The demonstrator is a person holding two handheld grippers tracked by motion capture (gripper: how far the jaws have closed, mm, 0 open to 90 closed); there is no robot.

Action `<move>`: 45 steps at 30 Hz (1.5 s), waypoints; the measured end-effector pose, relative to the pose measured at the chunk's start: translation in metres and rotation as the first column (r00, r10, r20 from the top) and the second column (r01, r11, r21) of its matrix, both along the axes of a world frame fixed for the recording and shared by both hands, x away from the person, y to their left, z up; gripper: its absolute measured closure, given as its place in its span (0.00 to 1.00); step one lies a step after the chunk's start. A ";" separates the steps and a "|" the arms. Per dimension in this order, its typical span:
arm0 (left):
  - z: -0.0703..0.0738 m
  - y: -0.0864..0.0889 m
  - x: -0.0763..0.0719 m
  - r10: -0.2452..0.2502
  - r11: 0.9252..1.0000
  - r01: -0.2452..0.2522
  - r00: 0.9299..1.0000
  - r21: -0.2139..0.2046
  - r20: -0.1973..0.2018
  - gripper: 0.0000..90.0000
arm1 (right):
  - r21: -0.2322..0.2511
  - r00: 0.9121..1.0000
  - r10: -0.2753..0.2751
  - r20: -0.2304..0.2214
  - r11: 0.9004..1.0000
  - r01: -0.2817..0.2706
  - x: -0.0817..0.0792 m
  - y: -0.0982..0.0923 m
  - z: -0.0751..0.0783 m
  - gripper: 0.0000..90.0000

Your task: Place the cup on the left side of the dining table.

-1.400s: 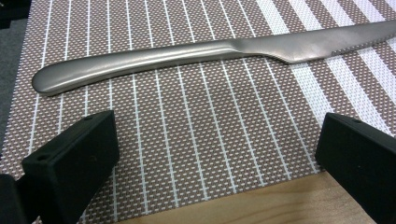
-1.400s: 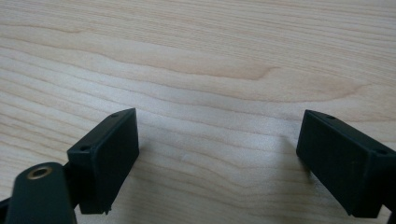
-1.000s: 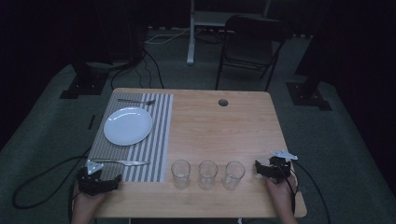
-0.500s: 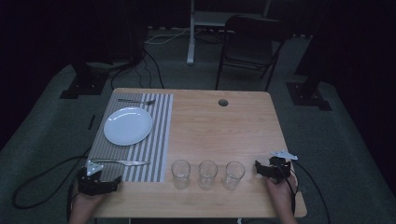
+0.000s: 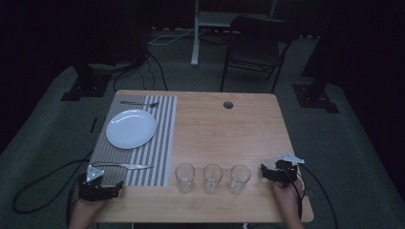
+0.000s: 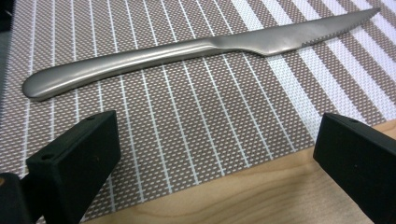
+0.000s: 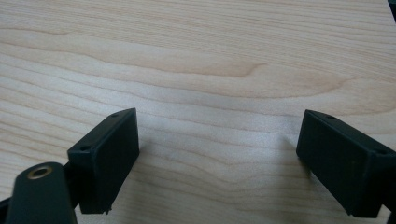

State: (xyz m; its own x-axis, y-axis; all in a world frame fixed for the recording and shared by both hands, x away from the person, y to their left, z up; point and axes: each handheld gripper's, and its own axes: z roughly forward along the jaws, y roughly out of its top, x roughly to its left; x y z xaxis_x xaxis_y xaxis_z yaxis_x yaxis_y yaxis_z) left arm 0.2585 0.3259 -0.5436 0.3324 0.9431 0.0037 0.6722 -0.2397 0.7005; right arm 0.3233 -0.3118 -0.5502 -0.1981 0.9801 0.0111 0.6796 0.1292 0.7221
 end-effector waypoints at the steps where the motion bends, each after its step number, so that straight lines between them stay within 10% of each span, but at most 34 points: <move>1: 0.000 -0.002 -0.002 -0.010 1.000 0.010 1.000 0.015 0.005 0.01 | 0.000 1.000 0.000 0.000 1.000 0.000 0.000 0.000 0.000 0.14; 30: 0.016 -0.030 -0.007 -0.129 0.991 0.131 0.990 -0.034 0.058 0.01 | 0.000 1.000 0.000 0.000 1.000 0.000 0.000 0.000 0.000 0.14; 45: 0.025 -0.061 -0.008 -0.242 0.968 0.246 0.967 -0.041 0.084 0.01 | 0.000 1.000 0.000 0.000 1.000 0.000 0.000 0.000 0.000 0.14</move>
